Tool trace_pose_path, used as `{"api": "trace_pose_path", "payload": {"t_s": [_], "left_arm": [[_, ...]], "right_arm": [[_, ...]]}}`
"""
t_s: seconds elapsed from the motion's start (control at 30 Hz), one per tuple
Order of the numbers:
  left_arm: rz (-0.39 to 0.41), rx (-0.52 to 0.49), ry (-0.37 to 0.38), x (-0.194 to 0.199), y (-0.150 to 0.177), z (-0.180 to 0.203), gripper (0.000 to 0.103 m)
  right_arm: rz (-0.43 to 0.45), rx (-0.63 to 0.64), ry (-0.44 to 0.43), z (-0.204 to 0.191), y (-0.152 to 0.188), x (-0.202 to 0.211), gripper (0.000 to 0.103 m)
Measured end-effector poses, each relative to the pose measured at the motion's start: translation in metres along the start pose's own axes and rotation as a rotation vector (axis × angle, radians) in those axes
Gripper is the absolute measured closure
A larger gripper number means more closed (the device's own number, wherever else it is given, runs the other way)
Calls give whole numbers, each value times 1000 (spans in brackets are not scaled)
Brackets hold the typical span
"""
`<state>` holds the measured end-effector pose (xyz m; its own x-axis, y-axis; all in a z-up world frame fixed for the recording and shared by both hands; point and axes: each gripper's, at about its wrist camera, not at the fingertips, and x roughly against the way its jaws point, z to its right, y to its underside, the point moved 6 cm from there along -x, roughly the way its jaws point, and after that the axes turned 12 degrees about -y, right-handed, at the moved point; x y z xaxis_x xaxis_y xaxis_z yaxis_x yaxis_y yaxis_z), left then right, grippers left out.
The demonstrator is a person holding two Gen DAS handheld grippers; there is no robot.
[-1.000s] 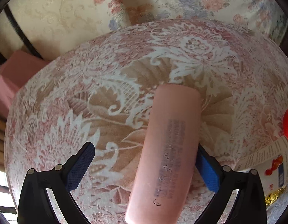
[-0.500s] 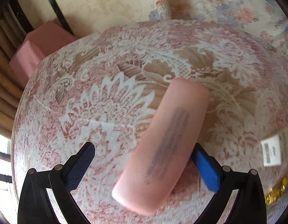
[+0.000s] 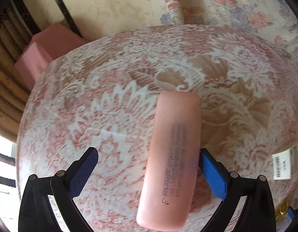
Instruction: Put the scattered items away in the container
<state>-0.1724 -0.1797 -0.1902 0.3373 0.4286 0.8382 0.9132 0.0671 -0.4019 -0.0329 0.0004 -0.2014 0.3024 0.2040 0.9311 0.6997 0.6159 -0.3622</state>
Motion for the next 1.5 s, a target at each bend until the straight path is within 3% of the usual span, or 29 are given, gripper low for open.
{"api": "trace_pose_path", "payload": {"t_s": [0.17, 0.43, 0.57, 0.77, 0.87, 1.13, 1.37, 1.5], "left_arm": [[-24, 4, -41, -5, 20, -20, 1], [-107, 136, -22, -16, 50, -69, 0], [-111, 178, -14, -12, 55, -84, 0], [-80, 217, 37, 14, 56, -90, 0], [-72, 251, 66, 27, 62, -89, 0], [-85, 303, 115, 45, 93, -87, 0], [-132, 402, 100, 57, 121, -89, 0], [-146, 445, 80, 65, 127, -91, 0]], "right_arm": [[-2, 20, -17, -12, 2, -1, 17], [-10, 96, -83, -32, -7, -2, 17], [-2, 127, -127, -47, -13, 2, 18], [-1, 147, -55, -17, -6, 13, 18], [-27, 231, -17, -3, 2, 8, 32], [-11, 536, -166, 15, 7, 3, 37], [-8, 742, -311, 7, 0, 2, 38], [-15, 830, -387, 0, 0, 4, 52]]}}
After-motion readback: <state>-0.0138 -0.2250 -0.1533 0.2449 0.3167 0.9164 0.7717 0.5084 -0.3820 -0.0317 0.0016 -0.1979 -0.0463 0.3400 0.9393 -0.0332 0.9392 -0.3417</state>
